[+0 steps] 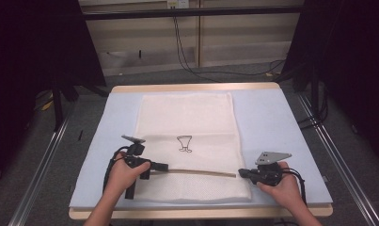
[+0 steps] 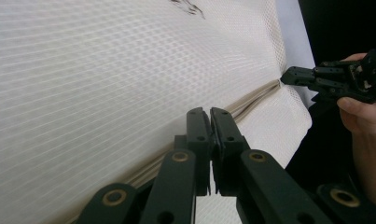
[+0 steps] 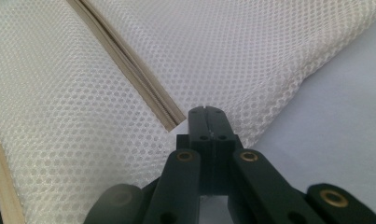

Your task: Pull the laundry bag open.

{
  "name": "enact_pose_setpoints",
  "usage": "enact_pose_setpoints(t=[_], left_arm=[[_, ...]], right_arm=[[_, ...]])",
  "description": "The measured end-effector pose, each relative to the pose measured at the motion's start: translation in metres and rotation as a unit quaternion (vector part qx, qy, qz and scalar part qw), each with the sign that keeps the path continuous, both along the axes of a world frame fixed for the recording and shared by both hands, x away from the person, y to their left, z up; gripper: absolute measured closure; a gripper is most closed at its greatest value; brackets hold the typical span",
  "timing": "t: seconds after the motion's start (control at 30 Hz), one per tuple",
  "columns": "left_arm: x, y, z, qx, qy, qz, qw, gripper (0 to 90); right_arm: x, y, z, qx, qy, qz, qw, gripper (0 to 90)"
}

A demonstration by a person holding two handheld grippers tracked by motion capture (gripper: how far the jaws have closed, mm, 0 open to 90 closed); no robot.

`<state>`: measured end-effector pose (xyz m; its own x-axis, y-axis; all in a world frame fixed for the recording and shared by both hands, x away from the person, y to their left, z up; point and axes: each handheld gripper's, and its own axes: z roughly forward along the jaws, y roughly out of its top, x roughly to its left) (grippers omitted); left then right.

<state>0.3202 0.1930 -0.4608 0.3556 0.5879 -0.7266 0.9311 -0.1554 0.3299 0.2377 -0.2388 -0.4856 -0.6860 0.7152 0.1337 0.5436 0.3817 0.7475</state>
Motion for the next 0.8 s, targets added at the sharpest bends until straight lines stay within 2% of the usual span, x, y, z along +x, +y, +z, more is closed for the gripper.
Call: enact_pose_setpoints(t=[0.17, 0.2, 0.27, 0.4, 0.5, 0.67, 0.73, 0.8], left_arm=[[-0.002, 0.020, -0.001, -0.010, 0.001, 0.004, 0.9999, 87.3], [-0.002, 0.023, -0.002, -0.008, -0.002, -0.001, 1.0000, 87.3], [-0.003, 0.026, -0.002, -0.006, 0.000, 0.002, 1.0000, 87.3], [-0.004, 0.038, -0.001, -0.005, -0.009, 0.008, 0.9999, 87.2], [-0.006, 0.054, -0.001, -0.001, -0.008, 0.030, 0.9995, 87.2], [-0.009, 0.085, -0.005, -0.007, 0.010, 0.063, 0.9980, 87.2], [-0.010, 0.098, -0.006, -0.002, 0.013, 0.070, 0.9974, 87.2], [-0.011, 0.108, -0.006, 0.012, 0.013, 0.082, 0.9965, 87.2]], right_arm=[[0.000, 0.000, 0.000, 0.004, 0.003, -0.001, 1.0000, 90.0], [-0.001, 0.000, 0.000, 0.004, 0.002, -0.002, 1.0000, 90.0], [-0.001, 0.000, -0.001, 0.004, -0.001, -0.001, 1.0000, 90.0], [-0.001, 0.000, -0.001, 0.003, -0.001, -0.001, 1.0000, 90.0], [-0.001, 0.000, 0.000, 0.001, 0.000, -0.002, 1.0000, 90.0], [-0.001, 0.000, 0.000, 0.002, 0.000, -0.001, 1.0000, 90.0], [-0.001, 0.000, 0.000, 0.002, 0.000, -0.001, 1.0000, 90.0], [-0.001, 0.000, 0.000, 0.001, -0.003, 0.000, 1.0000, 90.0]])
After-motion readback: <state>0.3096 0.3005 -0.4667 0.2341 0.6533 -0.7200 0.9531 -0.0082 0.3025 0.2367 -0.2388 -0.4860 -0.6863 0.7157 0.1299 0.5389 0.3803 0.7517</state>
